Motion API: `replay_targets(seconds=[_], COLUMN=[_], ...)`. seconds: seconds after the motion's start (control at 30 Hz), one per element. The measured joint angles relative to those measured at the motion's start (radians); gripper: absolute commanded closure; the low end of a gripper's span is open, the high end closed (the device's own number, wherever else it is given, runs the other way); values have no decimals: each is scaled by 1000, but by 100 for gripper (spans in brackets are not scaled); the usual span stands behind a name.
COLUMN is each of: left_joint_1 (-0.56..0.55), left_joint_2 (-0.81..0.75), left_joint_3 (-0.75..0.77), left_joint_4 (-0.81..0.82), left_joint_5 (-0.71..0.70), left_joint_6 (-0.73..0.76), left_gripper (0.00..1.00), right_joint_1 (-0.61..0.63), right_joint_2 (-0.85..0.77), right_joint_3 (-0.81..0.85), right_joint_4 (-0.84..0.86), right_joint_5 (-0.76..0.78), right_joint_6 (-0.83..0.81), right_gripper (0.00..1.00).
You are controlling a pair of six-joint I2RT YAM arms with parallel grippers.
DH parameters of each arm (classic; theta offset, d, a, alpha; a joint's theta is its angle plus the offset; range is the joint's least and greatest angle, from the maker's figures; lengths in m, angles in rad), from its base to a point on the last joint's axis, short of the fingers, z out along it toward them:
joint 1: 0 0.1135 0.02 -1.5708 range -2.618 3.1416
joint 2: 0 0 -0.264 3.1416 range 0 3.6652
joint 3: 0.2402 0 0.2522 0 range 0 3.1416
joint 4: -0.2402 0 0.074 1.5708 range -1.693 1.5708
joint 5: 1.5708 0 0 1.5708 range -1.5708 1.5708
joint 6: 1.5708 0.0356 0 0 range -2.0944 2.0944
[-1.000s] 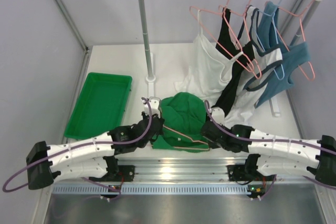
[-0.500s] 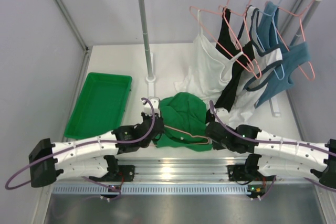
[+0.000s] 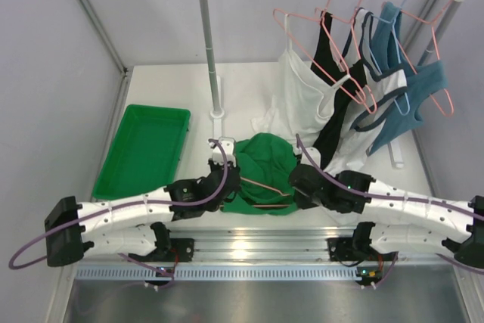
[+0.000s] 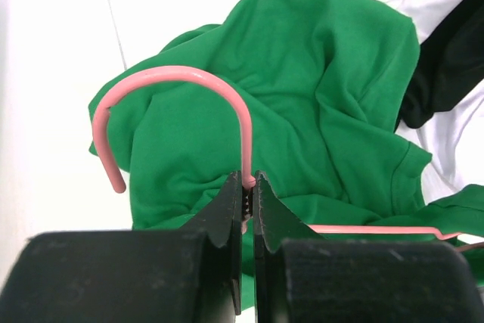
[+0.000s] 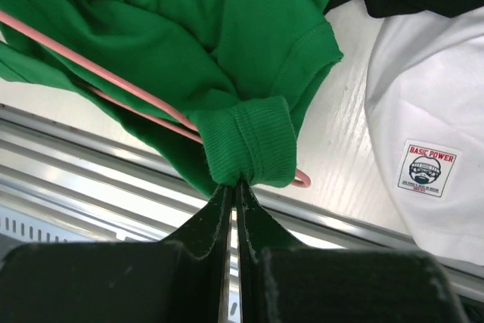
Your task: Place the tank top on the hanger
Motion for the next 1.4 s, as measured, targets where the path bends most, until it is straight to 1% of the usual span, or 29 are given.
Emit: replay_targets(seconds=[0.27, 0.43, 0.63, 0.7, 0.73, 0.83, 0.87, 0.93, 1.03, 1.23, 1.4], left_joint_1=[-39, -64, -72, -79, -83, -97, -101, -107, -109, -109, -109], left_joint_2=[67, 72, 71, 71, 71, 71, 71, 69, 49, -27, -68], left_joint_3=[46, 64, 81, 81, 81, 89, 97, 114, 133, 152, 182], left_joint_4=[39, 41, 44, 44, 43, 38, 34, 31, 27, 16, -4], left_joint_5=[-34, -56, -58, -57, -55, -55, -54, -51, -42, -3, 26], left_joint_6=[23, 32, 51, 54, 55, 64, 71, 79, 94, 124, 148], left_gripper=[100, 100, 100, 100, 100, 100, 100, 100, 100, 100, 100], right_joint_1=[0, 0, -22, -35, -41, -51, -53, -54, -62, -78, -79], right_joint_2=[58, 79, 80, 81, 81, 79, 76, 61, 18, -68, -122], right_joint_3=[98, 140, 158, 170, 174, 181, 183, 189, 189, 174, 127], right_joint_4=[-1, 2, 30, 37, 44, 64, 72, 88, 133, 213, 247], right_joint_5=[-3, 5, -7, -12, -14, -29, -34, -50, -101, -254, -313], right_joint_6=[-32, -60, -123, -141, -150, -188, -204, -250, -339, -489, -559], right_gripper=[100, 92, 87, 81, 73, 60, 55, 50, 44, 39, 39])
